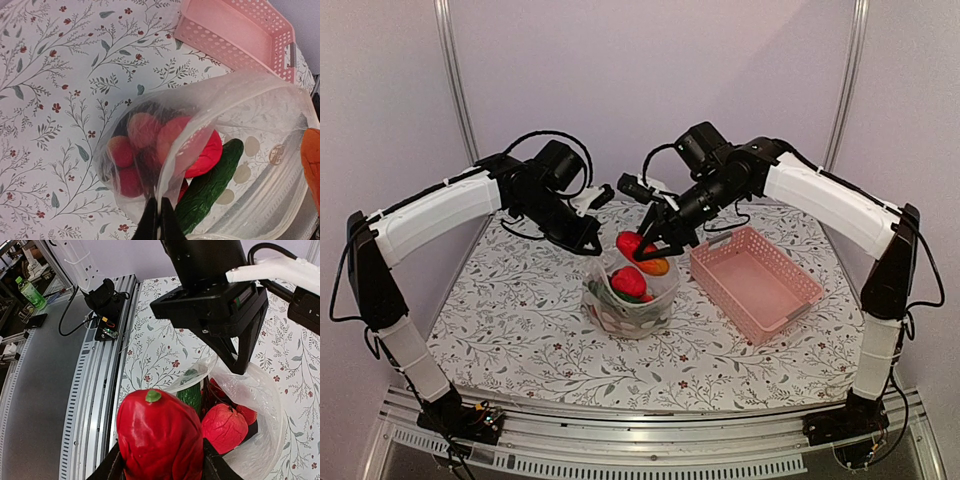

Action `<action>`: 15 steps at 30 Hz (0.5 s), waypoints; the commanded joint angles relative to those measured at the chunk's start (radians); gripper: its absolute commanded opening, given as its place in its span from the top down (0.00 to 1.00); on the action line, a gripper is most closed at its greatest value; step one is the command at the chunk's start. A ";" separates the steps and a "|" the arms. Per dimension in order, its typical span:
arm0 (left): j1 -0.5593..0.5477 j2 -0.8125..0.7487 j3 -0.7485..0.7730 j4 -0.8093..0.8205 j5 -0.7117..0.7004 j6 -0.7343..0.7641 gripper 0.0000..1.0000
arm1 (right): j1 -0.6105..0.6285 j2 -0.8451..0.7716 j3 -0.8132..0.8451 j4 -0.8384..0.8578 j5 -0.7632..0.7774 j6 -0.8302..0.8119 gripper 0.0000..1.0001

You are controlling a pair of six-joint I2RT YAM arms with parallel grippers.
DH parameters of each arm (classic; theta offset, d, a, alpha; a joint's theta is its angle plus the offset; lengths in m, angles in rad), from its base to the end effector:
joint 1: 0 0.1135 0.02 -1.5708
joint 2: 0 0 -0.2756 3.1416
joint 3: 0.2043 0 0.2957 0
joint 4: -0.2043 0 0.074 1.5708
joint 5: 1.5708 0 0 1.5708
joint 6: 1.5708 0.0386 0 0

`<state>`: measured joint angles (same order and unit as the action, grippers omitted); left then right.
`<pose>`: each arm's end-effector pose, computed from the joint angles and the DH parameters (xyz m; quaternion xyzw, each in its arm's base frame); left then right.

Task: Place the food in the zip-top bag and seal the zipper
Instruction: Place the fake fruit in the zipper food storage bag.

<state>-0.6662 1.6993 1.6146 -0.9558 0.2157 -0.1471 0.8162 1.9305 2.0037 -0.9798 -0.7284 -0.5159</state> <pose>0.3136 -0.2570 0.3257 0.2735 0.9201 -0.1985 0.1982 0.2996 0.3562 0.3715 -0.6371 0.6228 0.3785 0.2508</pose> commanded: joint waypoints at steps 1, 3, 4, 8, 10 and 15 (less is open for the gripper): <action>0.010 -0.033 -0.003 -0.004 -0.017 0.002 0.98 | 0.009 0.040 0.025 0.026 0.055 0.057 0.58; 0.010 -0.033 -0.007 -0.004 -0.022 0.004 0.99 | 0.011 0.061 0.022 0.013 0.078 0.065 0.57; 0.010 -0.031 -0.008 -0.005 -0.025 0.005 0.99 | 0.012 0.068 0.017 0.008 0.087 0.066 0.57; 0.010 -0.025 -0.009 -0.004 -0.036 0.007 0.99 | 0.017 0.092 -0.004 0.001 0.115 0.068 0.56; 0.009 -0.022 -0.006 -0.004 -0.033 0.007 0.99 | 0.022 0.096 -0.009 -0.002 0.137 0.069 0.55; 0.010 -0.019 -0.004 -0.004 -0.031 0.008 0.99 | 0.040 0.114 -0.016 -0.024 0.195 0.057 0.50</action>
<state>-0.6662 1.6955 1.6146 -0.9554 0.1928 -0.1463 0.8352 2.0193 1.9968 -0.9779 -0.5945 -0.4591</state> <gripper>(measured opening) 0.017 0.482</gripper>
